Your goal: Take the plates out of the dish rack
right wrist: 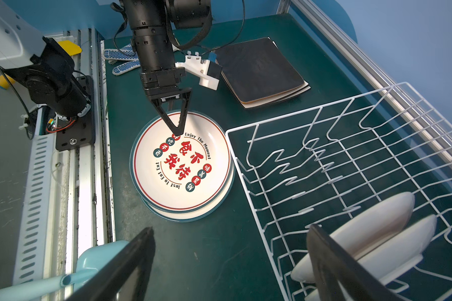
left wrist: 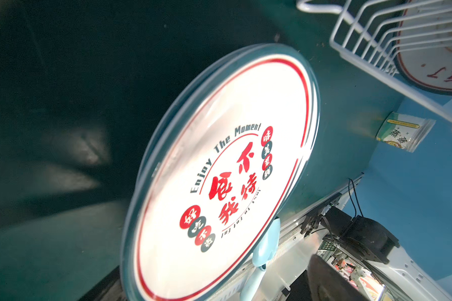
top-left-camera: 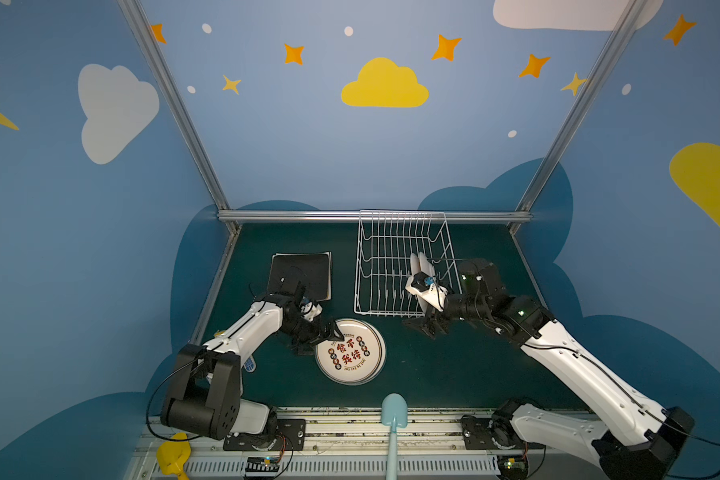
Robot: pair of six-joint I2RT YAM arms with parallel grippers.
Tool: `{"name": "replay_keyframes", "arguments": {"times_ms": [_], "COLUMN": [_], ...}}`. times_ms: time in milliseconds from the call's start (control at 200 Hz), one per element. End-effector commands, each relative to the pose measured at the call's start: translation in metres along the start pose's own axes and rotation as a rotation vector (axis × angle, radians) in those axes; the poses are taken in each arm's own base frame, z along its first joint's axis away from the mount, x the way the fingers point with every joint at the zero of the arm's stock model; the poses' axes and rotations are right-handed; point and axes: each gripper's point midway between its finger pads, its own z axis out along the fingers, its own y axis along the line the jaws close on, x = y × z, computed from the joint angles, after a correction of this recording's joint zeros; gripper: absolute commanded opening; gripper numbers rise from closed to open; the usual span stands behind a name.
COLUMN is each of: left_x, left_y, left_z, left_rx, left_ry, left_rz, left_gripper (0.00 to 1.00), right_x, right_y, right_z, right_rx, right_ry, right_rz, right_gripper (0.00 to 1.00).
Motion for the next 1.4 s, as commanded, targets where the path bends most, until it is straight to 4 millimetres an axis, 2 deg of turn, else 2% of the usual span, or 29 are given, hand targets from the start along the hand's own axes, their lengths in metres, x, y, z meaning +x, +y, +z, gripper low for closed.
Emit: {"name": "replay_keyframes", "arguments": {"times_ms": [0,255,416,546,786,1011,1196,1397], "left_x": [0.001,-0.006,-0.017,-0.031,-0.047,-0.057,-0.069,-0.081], "left_y": [-0.003,-0.003,-0.01,-0.036,-0.089,-0.133,-0.17,-0.204], "left_z": [-0.008,-0.016,-0.035,-0.061,-0.114,-0.147,-0.152,-0.129], "left_rx": [-0.017,-0.06,-0.09,-0.039,0.084,0.15,0.183,0.221], "left_ry": [-0.001,-0.021,-0.102,-0.221,-0.419,-0.521,-0.556,-0.546], "left_rz": [0.002,-0.055,-0.04,0.016,0.124,0.199,0.254,0.282], "left_gripper": [1.0,0.99,1.0,1.0,0.99,0.99,0.98,0.98], "right_x": [-0.004,0.009,0.01,0.009,0.024,0.031,0.041,0.05], "right_y": [0.001,0.006,0.0,-0.007,-0.015,-0.035,-0.054,-0.077], "right_z": [-0.003,-0.005,-0.011,-0.022,-0.035,-0.044,-0.049,-0.064], "right_rx": [0.01,0.015,0.082,0.164,0.259,0.354,0.44,0.539], "right_ry": [-0.024,-0.004,-0.032,-0.085,-0.07,-0.084,-0.073,-0.077], "right_rz": [-0.005,0.003,-0.009,-0.005,0.04,0.254,0.376,0.556], "right_gripper": [0.9,0.9,0.9,0.9,0.91,0.93,0.93,0.93]}}
